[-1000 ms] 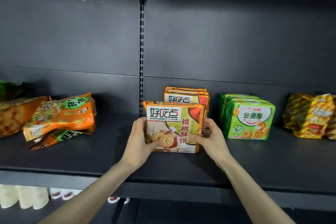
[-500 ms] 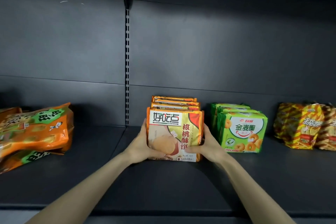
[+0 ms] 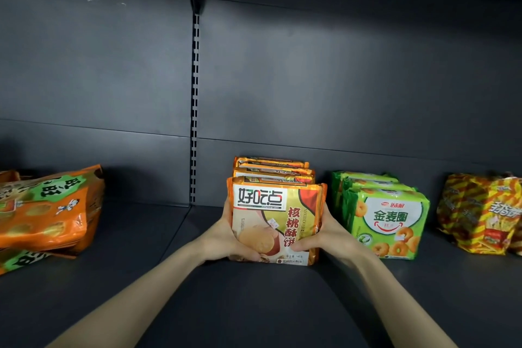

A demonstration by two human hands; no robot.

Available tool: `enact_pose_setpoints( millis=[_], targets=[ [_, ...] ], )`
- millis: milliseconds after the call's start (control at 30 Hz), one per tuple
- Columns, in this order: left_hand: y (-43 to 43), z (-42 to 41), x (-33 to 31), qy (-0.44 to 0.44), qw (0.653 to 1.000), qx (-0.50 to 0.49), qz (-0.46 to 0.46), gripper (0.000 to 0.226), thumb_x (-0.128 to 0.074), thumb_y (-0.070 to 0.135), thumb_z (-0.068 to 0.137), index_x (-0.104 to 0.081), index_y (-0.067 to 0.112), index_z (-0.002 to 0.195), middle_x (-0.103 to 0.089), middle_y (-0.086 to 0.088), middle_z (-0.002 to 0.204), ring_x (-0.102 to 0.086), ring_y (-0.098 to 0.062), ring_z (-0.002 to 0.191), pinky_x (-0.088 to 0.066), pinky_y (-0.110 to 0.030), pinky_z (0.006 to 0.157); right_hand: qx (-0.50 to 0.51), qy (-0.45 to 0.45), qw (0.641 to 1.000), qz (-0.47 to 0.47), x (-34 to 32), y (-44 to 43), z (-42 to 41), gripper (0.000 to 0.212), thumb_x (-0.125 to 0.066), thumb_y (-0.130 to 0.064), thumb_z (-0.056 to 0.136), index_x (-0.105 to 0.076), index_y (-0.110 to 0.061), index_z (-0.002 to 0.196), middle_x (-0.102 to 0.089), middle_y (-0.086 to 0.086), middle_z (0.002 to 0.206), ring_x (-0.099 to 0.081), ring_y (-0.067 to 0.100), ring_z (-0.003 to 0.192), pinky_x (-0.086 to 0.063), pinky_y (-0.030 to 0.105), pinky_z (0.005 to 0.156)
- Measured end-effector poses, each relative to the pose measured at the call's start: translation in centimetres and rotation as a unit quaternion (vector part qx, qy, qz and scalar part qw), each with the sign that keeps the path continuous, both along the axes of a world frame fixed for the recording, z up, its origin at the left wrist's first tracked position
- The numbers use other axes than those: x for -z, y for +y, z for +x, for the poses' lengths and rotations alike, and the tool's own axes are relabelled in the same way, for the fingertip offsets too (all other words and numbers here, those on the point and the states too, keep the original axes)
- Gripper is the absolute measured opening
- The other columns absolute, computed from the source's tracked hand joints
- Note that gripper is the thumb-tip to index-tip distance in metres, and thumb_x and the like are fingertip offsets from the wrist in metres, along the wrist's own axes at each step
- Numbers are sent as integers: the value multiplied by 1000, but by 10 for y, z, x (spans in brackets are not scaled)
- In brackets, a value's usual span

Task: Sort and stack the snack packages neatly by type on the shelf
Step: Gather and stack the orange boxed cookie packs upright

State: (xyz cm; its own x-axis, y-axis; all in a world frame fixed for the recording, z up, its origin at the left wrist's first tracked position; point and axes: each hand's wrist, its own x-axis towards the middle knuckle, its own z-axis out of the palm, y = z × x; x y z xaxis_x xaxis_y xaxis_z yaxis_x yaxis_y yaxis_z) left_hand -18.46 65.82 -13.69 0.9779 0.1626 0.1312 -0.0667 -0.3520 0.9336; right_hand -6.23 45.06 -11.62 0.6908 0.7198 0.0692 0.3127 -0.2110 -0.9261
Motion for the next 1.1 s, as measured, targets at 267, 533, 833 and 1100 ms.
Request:
enact_pose_setpoints(
  millis=[267,533,833,1100],
  targets=[
    [0,9,3,20,1000,-12,18,115,-83,-3,62,-9,31,142,-59,9,118,-60,-3,104,-54,-17,70,-7,3,1000,13,5,-4,8,97,-83,8,59,-35,-29,135,-70,-3,112,-66,11,104,-52,33,91],
    [-1,10,7,29,995,-50,79,106,-89,15,59,-21,30,139,-61,16,111,-60,1,100,-50,-10,78,-5,-22,1000,19,4,-9,5,85,-80,9,62,-42,-29,127,-69,-5,111,-66,6,102,-54,21,78],
    [-8,0,2,40,979,-78,182,103,-86,40,61,-23,31,142,-61,19,113,-60,-3,105,-48,-18,92,29,-57,997,-31,4,-17,-1,74,-83,-6,67,-45,-21,128,-69,-9,107,-66,4,97,-53,24,85],
    [-19,-24,-8,95,927,-162,325,66,-68,62,70,-50,29,124,-63,8,122,-60,-15,111,-50,-41,95,69,-186,966,-168,-1,-32,-26,48,-71,-21,82,-52,-16,126,-64,-1,121,-59,12,102,-45,20,83]
  ],
)
